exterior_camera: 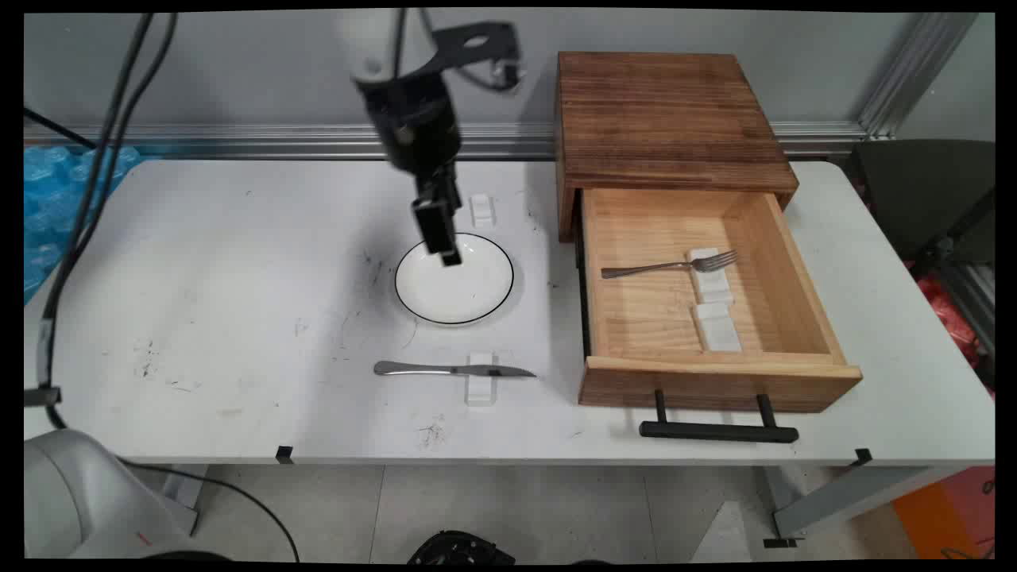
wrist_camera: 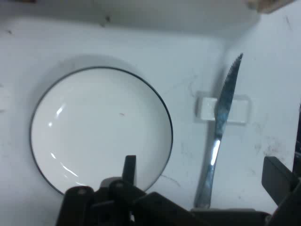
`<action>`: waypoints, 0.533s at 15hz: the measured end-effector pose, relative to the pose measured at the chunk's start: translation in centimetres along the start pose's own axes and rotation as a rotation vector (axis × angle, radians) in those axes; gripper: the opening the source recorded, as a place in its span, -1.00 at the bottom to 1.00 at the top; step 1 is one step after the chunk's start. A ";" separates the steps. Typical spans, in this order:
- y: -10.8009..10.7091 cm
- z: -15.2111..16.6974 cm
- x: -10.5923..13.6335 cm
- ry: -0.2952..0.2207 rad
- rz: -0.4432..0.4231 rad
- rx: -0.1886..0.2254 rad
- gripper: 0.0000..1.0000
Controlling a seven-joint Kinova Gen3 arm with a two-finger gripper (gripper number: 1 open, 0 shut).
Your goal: Pick up the knife from the right of the white plate
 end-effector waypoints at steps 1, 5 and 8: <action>0.3 0.8 -1.5 0.002 0.004 -0.007 1.00; 1.1 2.8 -4.2 0.011 0.019 -0.022 1.00; 2.0 5.0 -6.6 0.026 0.029 -0.033 1.00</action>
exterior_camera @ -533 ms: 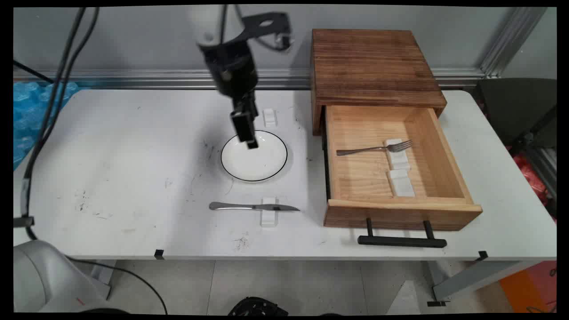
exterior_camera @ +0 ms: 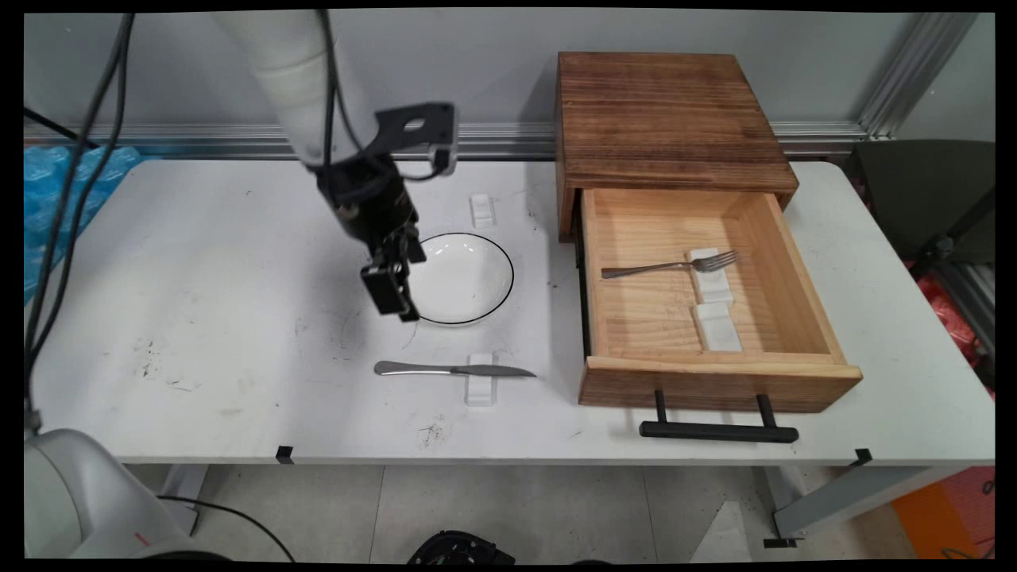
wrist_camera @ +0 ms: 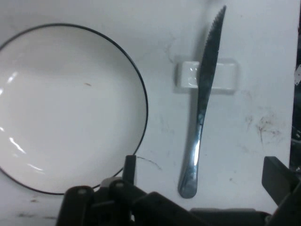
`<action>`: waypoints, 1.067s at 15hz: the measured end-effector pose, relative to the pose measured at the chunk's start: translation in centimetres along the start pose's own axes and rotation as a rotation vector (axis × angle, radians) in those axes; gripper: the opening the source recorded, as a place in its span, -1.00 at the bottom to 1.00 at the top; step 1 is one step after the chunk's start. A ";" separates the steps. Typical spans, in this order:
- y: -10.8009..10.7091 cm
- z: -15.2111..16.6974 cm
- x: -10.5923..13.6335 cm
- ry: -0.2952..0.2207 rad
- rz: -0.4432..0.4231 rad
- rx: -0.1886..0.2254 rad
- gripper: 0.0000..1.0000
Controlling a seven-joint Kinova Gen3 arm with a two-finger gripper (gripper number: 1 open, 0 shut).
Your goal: Pick up the knife from the right of the white plate
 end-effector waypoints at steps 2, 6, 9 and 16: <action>0.6 1.5 -1.3 0.010 0.011 -0.005 1.00; 1.5 3.9 -3.0 0.018 0.035 -0.008 1.00; 2.0 5.5 -4.0 0.019 0.053 -0.003 1.00; 2.8 11.1 -5.8 0.046 0.063 0.045 1.00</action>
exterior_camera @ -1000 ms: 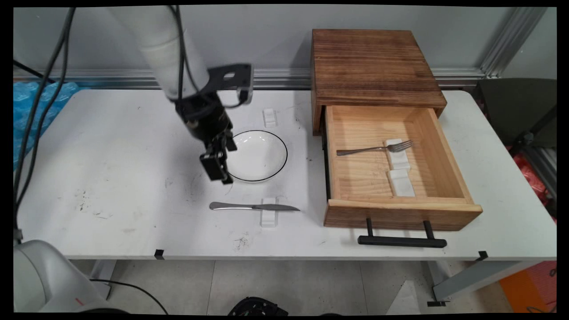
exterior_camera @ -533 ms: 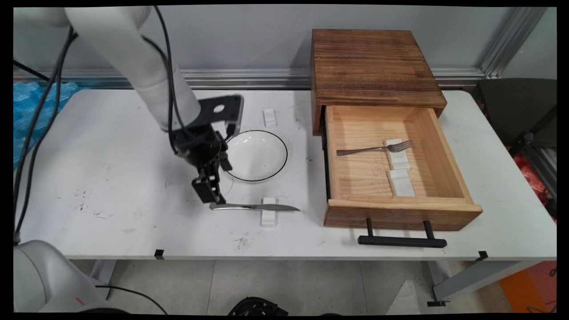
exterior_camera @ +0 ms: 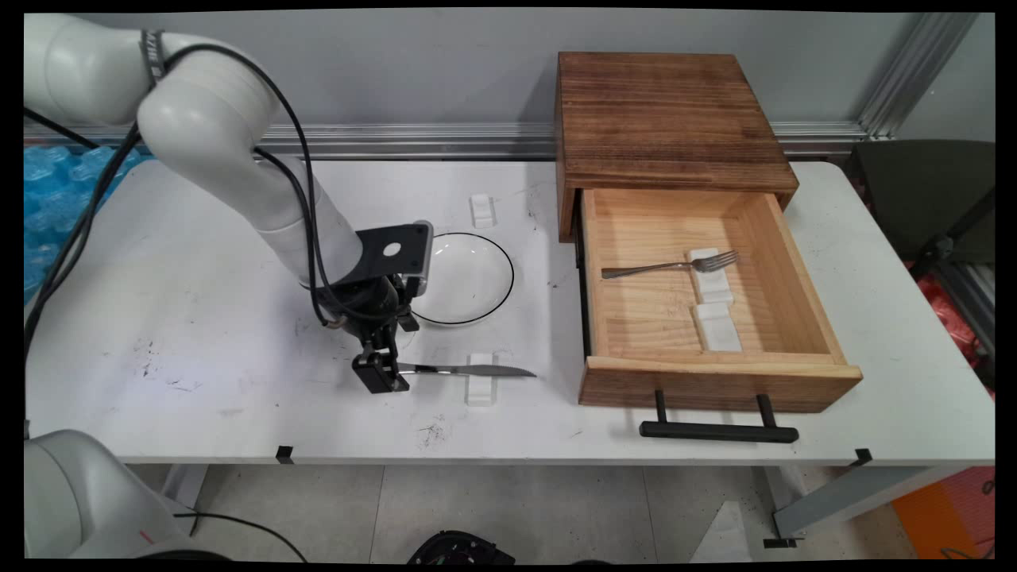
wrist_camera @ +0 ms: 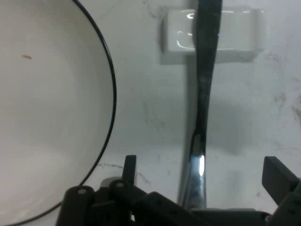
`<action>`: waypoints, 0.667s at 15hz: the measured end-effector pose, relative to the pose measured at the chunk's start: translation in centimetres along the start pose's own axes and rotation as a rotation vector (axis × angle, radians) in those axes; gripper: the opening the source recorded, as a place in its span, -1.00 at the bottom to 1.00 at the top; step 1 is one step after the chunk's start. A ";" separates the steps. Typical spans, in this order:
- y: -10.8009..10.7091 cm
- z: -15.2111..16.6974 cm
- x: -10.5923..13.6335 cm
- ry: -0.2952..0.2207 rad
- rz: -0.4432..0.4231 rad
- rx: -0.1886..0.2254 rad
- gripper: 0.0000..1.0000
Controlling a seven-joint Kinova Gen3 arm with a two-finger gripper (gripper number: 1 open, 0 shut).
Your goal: Pick up the knife from the right of the white plate
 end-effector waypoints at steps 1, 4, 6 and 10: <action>0.0 0.4 0.0 0.005 -0.001 0.003 1.00; -0.1 1.5 0.2 0.025 0.001 0.004 1.00; -0.2 2.3 0.5 0.044 0.005 0.000 1.00; -0.4 3.1 1.0 0.067 0.013 -0.005 1.00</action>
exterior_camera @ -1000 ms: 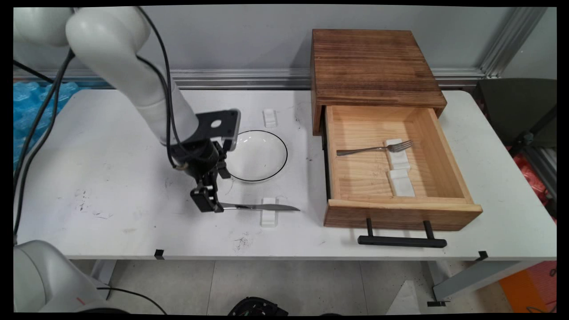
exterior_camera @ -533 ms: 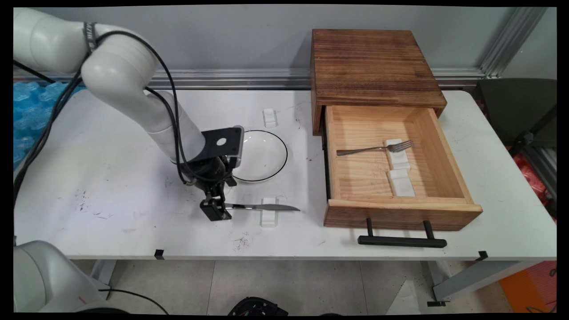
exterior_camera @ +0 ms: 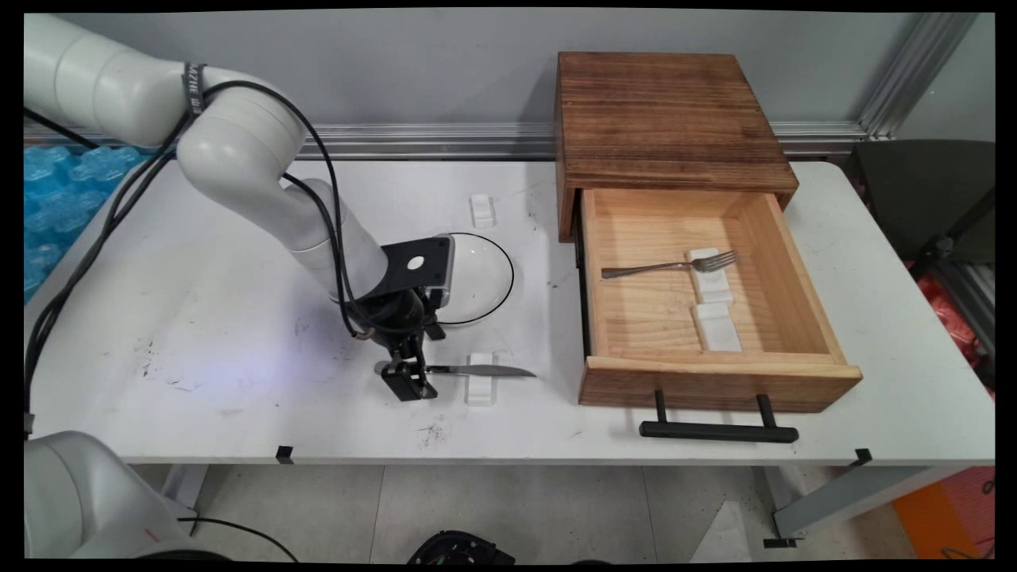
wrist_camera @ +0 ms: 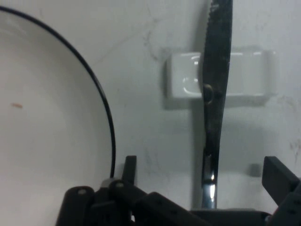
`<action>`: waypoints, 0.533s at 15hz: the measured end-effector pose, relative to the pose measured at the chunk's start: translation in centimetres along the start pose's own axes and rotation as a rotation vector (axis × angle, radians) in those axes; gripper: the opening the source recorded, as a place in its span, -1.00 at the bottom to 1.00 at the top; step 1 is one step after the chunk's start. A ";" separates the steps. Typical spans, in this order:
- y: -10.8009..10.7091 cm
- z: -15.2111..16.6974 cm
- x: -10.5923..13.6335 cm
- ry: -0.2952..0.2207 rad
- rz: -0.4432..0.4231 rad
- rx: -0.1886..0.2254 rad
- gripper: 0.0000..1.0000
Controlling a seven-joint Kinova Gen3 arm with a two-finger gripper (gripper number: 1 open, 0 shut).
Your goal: Pick up the knife from the right of the white plate
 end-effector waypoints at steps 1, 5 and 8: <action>-0.1 0.1 0.1 0.005 0.003 -0.002 1.00; -0.2 0.2 0.3 0.014 0.013 -0.011 1.00; -0.3 0.0 0.4 0.019 0.025 -0.020 1.00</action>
